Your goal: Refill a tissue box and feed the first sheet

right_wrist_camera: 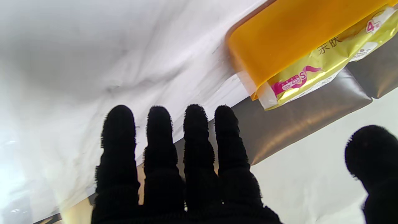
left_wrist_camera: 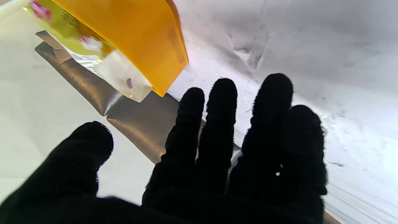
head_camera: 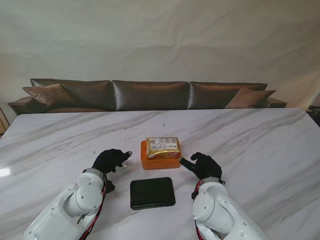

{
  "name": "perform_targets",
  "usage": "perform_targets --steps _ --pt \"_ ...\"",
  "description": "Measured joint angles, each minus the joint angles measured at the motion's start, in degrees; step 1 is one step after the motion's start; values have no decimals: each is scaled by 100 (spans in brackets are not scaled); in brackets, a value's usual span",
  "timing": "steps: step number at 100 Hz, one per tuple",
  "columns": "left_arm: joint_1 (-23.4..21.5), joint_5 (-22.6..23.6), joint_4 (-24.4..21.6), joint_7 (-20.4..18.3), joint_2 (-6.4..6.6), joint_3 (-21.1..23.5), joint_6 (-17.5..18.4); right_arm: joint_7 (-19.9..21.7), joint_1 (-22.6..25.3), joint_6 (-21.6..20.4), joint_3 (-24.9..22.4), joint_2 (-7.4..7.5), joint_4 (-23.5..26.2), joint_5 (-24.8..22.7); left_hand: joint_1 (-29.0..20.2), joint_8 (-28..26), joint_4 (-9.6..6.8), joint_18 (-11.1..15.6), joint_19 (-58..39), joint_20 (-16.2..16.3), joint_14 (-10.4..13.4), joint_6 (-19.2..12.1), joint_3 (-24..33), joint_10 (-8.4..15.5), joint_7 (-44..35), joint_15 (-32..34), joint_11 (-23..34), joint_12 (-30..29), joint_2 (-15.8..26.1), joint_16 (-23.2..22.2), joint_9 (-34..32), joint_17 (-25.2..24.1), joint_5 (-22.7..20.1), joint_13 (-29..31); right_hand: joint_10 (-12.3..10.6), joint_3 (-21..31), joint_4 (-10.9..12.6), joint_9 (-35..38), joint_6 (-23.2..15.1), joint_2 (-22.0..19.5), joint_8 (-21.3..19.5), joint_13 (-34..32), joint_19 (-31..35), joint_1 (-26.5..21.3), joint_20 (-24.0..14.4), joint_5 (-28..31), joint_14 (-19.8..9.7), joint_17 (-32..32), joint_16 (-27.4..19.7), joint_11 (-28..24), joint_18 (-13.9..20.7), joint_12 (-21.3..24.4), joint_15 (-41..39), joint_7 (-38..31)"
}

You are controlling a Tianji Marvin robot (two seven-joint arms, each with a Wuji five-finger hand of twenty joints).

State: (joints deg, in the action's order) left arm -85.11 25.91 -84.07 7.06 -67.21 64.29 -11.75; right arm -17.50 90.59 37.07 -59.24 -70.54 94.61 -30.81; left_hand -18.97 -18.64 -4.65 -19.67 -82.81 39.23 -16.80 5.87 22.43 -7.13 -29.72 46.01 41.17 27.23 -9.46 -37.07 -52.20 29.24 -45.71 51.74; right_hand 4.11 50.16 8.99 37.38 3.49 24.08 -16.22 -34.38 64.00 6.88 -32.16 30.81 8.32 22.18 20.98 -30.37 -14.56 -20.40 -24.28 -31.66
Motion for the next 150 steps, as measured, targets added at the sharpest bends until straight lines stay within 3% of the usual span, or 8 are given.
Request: perform_targets --steps 23,36,53,61,72,91,135,150 --pt "-825 78 -845 -144 149 248 -436 -44 796 412 -314 21 773 346 -19 154 0 -220 142 -272 -185 463 -62 -392 208 -266 -486 -393 45 662 -389 638 -537 300 212 -2 0 123 127 173 0 -147 282 -455 0 201 147 142 66 -7 63 -1 -107 192" --pt "-1164 14 -1081 -62 152 273 -548 -261 1190 385 -383 0 1062 386 -19 242 0 -229 44 -906 -185 774 -56 -648 385 -243 -721 -521 45 1067 -572 1194 -635 620 496 -10 0 314 338 176 -16 -309 285 -528 123 333 388 371 46 90 74 94 -133 249" --pt "-1478 -1048 -1192 605 5 303 -470 -593 1565 64 -404 -48 1266 397 -44 377 72 -306 61 -1766 -204 1152 383 -986 663 -248 -924 -632 45 1522 -633 1884 -693 912 842 -11 0 408 724 236 54 -489 282 -658 531 415 599 682 -293 276 59 340 -118 321" --pt "-1567 -1248 -1244 629 -81 313 -477 -515 1631 63 -374 -43 1372 437 -85 470 160 -426 247 -2062 -305 1307 502 -1161 805 -261 -995 -667 45 1598 -633 2003 -693 917 1004 -65 0 408 889 236 210 -499 280 -720 934 415 660 766 -417 281 49 396 -79 321" --pt "-1647 -1433 -1348 670 -163 313 -596 -543 1652 63 -286 -50 1467 644 -86 517 215 -537 416 -2316 -402 1456 505 -1287 935 -286 -1060 -668 45 1646 -625 2047 -690 918 1207 -65 0 454 1114 299 277 -594 278 -814 1124 485 788 964 -423 284 -64 397 -78 299" --pt "-1639 -1798 -1329 1015 -294 296 -630 -627 1657 128 -113 -132 1612 928 -88 575 215 -675 684 -2533 -544 1605 510 -1448 1099 -407 -1131 -668 -33 1688 -499 2048 -606 766 1444 -133 0 519 1386 346 425 -704 278 -938 1374 480 875 1168 -428 285 -111 397 -77 297" --pt "-1405 -2577 -970 644 -361 534 -598 -881 1600 306 129 -371 1739 1564 -88 633 215 -867 854 -2663 -681 1678 508 -1524 1226 59 -1002 -522 -33 1313 -213 1924 -452 458 1520 -232 0 519 1426 346 574 -723 196 -1088 1611 482 995 1310 -430 285 -205 397 -76 250" --pt "-1269 -2641 -844 402 -334 559 -520 -1050 1471 252 212 -464 1532 1740 -88 635 215 -878 848 -2453 -703 1679 426 -1527 1294 93 -1077 -569 24 1306 -142 1808 -386 273 1520 -264 0 519 1426 344 609 -698 192 -1114 1671 482 996 1255 -430 286 -206 397 -76 250"
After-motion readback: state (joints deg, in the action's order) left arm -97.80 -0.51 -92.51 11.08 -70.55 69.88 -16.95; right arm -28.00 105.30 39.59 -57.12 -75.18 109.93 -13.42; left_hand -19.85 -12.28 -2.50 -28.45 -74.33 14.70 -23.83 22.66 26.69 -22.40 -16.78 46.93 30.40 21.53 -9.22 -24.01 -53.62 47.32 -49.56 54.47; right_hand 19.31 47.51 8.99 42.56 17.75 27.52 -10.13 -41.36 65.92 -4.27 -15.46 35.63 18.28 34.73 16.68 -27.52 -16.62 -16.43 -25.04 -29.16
